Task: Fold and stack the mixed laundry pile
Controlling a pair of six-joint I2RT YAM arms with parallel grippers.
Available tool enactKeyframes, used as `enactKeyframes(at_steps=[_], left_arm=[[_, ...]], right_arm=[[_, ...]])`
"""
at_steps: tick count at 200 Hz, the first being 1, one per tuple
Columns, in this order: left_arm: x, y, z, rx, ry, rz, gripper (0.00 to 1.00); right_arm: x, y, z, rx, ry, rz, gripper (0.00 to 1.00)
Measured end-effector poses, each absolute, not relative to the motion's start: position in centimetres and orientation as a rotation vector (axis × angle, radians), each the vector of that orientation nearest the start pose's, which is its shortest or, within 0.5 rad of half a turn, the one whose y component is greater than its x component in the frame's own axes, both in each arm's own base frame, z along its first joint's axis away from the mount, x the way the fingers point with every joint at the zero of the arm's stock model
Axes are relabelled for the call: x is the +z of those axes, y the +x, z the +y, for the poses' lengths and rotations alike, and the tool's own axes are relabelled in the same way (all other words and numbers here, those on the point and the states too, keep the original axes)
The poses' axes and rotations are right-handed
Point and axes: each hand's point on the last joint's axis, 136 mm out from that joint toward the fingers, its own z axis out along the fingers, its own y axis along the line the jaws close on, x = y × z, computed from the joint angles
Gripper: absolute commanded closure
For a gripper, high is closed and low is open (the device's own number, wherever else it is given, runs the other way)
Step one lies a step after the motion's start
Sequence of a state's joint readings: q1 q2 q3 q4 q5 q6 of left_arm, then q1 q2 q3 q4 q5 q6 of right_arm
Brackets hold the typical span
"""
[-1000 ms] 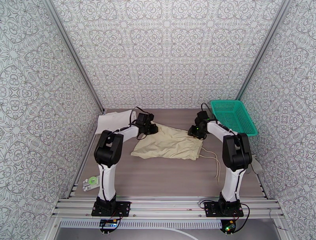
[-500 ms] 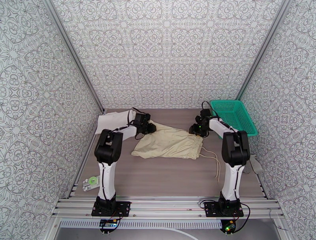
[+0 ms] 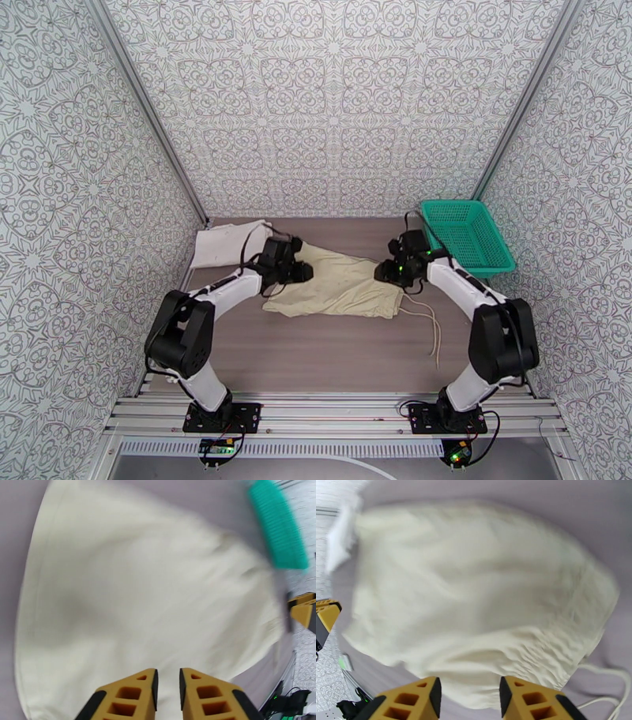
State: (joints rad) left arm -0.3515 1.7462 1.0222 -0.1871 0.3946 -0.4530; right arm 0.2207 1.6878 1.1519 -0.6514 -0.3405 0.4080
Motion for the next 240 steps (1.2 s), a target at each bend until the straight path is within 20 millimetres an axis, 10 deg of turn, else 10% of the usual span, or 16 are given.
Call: enactKeyframes(at_steps=[34,78,145,194,240], left_arm=[[2.9,36.5,-18.4,-0.785,-0.091,2.664,0.86],[2.0,36.8,-16.4,-0.786,-0.163,2.637,0.85],[8.1,36.8,-15.3,-0.71,-0.121,2.539,0.73],[15.0,37.1,-21.8,-0.742,0.13,2.404,0.66],[14.1,37.4,-30.1,-0.794,0.342,2.414,0.66]], right_arm=[[4.5,33.4,12.4,0.523,0.228,2.901,0.58],[3.6,33.3,11.8,0.472,0.235,2.898,0.57],[10.4,32.7,10.6,0.518,0.282,2.729,0.27],[9.4,30.6,7.7,0.704,0.536,2.672,0.12],[6.1,28.7,7.9,0.96,0.759,2.633,0.01]])
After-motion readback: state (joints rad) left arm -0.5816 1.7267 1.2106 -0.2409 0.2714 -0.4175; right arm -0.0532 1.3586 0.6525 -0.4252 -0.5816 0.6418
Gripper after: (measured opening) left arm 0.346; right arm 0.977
